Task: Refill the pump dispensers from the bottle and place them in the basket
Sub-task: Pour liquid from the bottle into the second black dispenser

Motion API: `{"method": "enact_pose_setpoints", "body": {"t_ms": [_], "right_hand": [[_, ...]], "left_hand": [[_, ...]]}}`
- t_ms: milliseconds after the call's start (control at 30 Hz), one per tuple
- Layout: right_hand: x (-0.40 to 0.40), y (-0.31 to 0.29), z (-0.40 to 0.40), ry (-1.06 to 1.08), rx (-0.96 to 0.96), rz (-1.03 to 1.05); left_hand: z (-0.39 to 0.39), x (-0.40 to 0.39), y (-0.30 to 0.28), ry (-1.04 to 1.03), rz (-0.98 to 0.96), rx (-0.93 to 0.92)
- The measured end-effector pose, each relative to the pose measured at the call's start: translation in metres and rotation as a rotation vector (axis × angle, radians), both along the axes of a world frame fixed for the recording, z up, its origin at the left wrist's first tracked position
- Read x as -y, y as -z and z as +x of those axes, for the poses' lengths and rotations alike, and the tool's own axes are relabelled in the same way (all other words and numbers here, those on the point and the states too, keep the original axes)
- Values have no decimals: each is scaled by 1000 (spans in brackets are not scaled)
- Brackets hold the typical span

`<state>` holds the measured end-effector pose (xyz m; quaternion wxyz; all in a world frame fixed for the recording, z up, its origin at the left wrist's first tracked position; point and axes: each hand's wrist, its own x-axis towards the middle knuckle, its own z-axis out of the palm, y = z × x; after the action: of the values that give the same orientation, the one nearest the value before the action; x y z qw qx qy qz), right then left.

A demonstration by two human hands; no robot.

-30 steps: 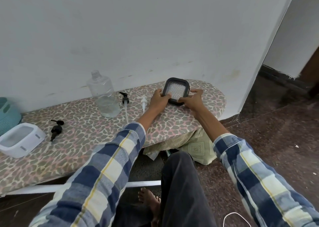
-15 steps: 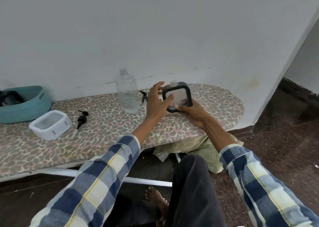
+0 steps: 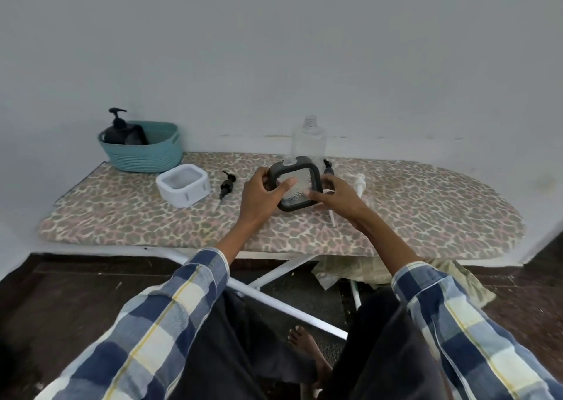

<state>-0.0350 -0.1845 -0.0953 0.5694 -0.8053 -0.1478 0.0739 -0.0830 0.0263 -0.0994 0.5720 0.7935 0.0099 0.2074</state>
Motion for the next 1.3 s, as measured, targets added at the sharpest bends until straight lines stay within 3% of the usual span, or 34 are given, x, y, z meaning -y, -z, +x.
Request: {"method": "enact_pose_setpoints", "body": {"t_ms": [333,533,733,1300], "right_hand": [[-33,-2,0,301,151,182],[-19,1,14,530,239,113],[-33,4,43,374,187,2],[-68,-5,38,231,407,-124]], "left_hand": [[13,-27,0,-159,-52,36],[24,-40,27,-131,26,61],[32,-43,39,-131,182,55],[30,-44,41,-229,124,105]]}}
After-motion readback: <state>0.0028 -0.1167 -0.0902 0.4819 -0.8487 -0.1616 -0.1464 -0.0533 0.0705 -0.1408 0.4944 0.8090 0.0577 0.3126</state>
